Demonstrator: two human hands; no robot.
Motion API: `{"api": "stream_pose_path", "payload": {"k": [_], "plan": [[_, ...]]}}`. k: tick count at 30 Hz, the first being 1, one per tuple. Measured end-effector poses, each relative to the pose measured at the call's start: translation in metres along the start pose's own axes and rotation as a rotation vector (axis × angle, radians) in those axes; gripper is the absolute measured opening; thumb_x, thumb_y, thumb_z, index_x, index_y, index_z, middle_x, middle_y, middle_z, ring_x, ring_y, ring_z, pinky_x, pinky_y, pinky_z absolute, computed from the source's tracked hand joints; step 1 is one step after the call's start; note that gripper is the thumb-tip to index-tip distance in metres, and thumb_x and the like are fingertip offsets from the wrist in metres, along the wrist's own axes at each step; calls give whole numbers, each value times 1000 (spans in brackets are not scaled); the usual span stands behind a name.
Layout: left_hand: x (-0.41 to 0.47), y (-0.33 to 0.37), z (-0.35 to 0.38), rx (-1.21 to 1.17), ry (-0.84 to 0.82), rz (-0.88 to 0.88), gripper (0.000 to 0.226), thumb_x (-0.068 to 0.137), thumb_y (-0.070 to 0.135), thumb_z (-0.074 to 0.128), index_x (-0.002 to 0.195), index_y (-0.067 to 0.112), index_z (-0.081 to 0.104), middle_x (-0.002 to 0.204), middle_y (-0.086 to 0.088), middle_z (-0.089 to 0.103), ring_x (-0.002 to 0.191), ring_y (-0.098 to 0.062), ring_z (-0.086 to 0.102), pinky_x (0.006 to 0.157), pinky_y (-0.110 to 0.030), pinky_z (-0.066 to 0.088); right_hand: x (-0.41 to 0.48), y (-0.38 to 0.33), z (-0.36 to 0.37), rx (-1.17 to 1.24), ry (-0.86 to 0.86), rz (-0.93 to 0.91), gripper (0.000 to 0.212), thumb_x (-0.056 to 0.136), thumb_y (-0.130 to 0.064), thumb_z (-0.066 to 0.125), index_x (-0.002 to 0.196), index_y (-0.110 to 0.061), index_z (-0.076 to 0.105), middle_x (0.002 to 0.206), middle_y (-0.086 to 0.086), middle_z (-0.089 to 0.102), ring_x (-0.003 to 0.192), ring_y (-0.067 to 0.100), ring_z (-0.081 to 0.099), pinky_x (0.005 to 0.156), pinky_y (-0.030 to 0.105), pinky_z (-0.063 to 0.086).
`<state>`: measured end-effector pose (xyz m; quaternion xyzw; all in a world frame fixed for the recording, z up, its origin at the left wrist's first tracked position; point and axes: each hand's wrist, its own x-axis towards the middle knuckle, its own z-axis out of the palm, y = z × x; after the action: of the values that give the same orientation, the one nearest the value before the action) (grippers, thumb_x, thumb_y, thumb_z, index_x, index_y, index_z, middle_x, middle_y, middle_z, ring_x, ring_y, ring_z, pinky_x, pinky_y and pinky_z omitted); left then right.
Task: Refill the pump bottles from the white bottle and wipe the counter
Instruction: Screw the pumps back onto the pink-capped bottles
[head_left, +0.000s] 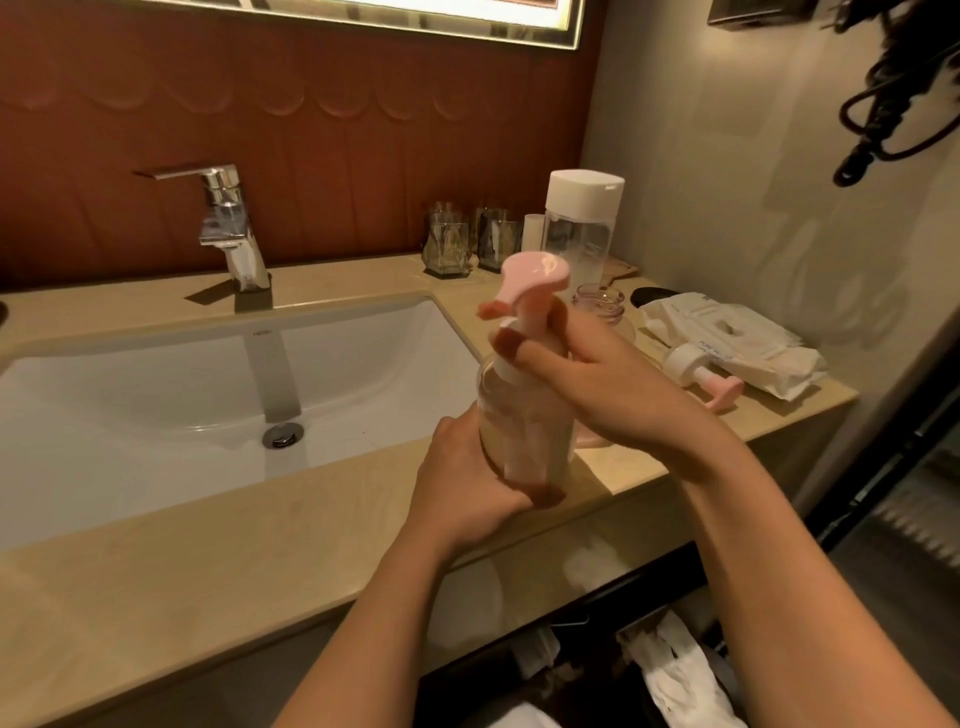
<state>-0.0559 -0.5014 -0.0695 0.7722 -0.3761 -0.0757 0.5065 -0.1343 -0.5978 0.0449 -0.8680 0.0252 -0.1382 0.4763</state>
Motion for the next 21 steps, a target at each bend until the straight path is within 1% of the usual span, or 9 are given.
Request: {"api": "stream_pose_path", "payload": {"k": [3,6,9,11,14,16,17,19,21], "plan": [[1,-4,0,-19,23,23,58,48,56,80,95,27,64,85,10,67,79,-6,63,68,-34,57,-3,-3,5,-151,28,-42,29,91,-36,50,115,-20,51,106,-6,56,99,4,52,82,17,46],[5,-6,7,12,77,-23,64,44,65,73,96,31,61,90,11,64,89,-14,61,70,-38,56,3,3,23,-347,256,-23,36,91,-40,50,119,-17,49,109,-3,52,103,14,49,92,32,44],[3,2,9,113,116,-27,60,53,70,43,94,28,54,90,12,56,93,-17,52,74,-33,48,2,3,40,-439,480,25,40,94,-42,44,125,-16,45,121,-2,46,117,13,39,102,31,34],[2,3,9,110,133,-35,61,58,70,34,100,30,53,92,11,57,94,-17,53,74,-31,47,-3,3,46,-459,498,45,44,96,-42,37,131,-15,39,133,1,40,128,15,31,109,36,28],[5,0,8,145,109,-12,57,59,71,36,101,36,53,92,10,61,91,-15,55,75,-34,50,-11,3,46,-344,397,39,51,97,-43,33,140,-16,30,144,2,30,138,17,21,112,45,25],[5,-1,6,177,77,7,48,55,69,48,90,36,53,86,11,60,85,-15,56,71,-34,48,-18,2,34,-271,340,4,44,96,-42,38,133,-19,42,136,-1,42,131,14,33,107,41,33],[4,-1,5,163,68,0,53,50,67,59,93,36,54,88,12,60,86,-15,57,71,-35,50,-21,-1,24,-257,317,-2,36,95,-40,44,127,-23,49,127,-6,50,122,9,42,100,31,40],[3,-3,4,134,41,-23,72,41,64,73,104,34,53,97,14,60,92,-14,58,74,-38,53,-28,-7,4,-275,296,13,36,88,-38,58,122,-29,54,111,-18,57,101,-2,50,79,11,41],[3,-4,3,146,13,-41,77,39,62,76,107,34,52,99,14,60,93,-14,57,76,-39,53,-28,-10,-14,-325,315,35,40,76,-41,69,112,-28,58,97,-20,59,88,-4,54,66,8,40]]}}
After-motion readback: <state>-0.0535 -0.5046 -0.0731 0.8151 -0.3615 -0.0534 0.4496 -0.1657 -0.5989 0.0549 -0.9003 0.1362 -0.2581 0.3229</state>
